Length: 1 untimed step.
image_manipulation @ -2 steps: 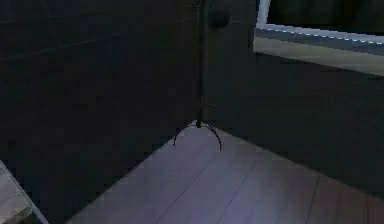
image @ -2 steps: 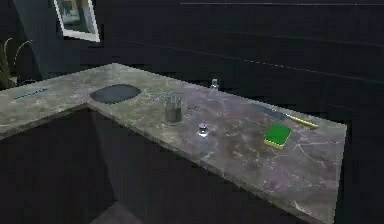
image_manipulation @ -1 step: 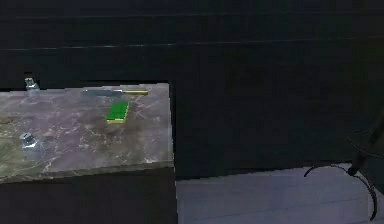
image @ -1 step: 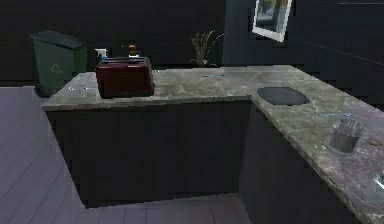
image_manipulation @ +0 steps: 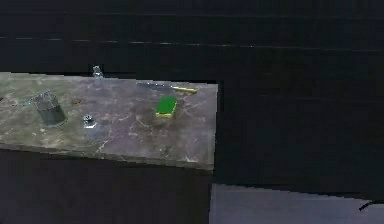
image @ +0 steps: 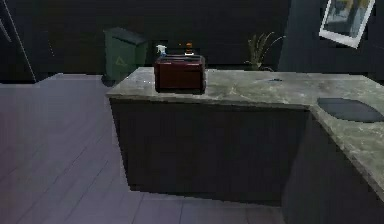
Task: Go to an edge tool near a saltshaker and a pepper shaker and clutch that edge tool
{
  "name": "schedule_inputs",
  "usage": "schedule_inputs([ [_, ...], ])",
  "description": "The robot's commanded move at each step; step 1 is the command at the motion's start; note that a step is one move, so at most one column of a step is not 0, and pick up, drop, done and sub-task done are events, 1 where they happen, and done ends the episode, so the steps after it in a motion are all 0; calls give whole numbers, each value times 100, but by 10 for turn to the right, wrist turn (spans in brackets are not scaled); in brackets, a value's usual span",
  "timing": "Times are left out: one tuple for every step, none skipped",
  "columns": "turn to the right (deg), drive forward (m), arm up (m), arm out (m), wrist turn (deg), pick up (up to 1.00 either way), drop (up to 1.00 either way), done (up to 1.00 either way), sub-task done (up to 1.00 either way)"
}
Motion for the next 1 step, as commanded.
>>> schedule_inputs([
  [450,0,0,0,0,0,0,0,0],
])
